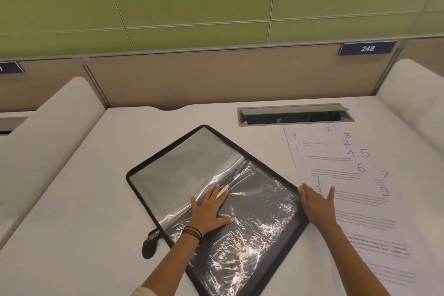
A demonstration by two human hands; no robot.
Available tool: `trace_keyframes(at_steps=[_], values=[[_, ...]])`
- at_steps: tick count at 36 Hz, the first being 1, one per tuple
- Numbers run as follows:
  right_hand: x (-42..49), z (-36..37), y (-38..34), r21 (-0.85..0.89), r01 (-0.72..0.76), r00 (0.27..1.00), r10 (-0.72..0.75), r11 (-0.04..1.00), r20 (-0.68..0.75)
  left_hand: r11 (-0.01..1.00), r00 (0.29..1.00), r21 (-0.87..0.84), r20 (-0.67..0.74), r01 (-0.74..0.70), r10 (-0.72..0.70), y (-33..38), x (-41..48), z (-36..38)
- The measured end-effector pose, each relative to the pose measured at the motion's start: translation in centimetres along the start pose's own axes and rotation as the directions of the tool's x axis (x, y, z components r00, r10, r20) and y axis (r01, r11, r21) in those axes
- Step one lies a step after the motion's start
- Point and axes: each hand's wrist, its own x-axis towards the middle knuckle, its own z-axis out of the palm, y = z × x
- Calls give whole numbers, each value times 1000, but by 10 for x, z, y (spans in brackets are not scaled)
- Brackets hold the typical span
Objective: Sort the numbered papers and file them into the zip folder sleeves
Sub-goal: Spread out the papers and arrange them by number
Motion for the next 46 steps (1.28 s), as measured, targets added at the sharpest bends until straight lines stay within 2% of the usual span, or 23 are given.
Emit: trace_keyframes(at_steps=[4,11,16,19,21,24,27,35,41,46], values=[[-2,3,7,52,9,1000,-8,999,-17,1000,1000,-11,-15,11,-11,2,-1,3],[-4,6,27,43,29,999,-27,999,-43,999,999,28,-27,45,-44,9,-2,8],[-3,14,44,110,90,988,-74,990,-139,997,996,19,-57,73,-72,17,-3,8],[-8,27,54,136,71,960,-30,988,-280,995,993,20,-59,100,-98,23,-2,6],[-15,32,56,197,-14,943,79,980,-324,993,992,2,-51,118,-118,28,-3,2],[-25,35,60,246,-154,940,219,957,-261,989,989,-19,-34,145,-146,34,-2,-1],[-31,43,67,204,-205,951,244,957,-188,984,984,-49,-43,169,-172,39,1,0],[-29,48,73,121,-217,965,232,969,-123,957,956,-22,-51,289,-290,62,16,2],[-28,45,77,115,-197,969,212,974,-130,918,918,25,10,396,-397,84,23,-4],[-28,43,78,110,-178,974,191,978,-119,889,894,131,37,439,-447,96,31,-6]])
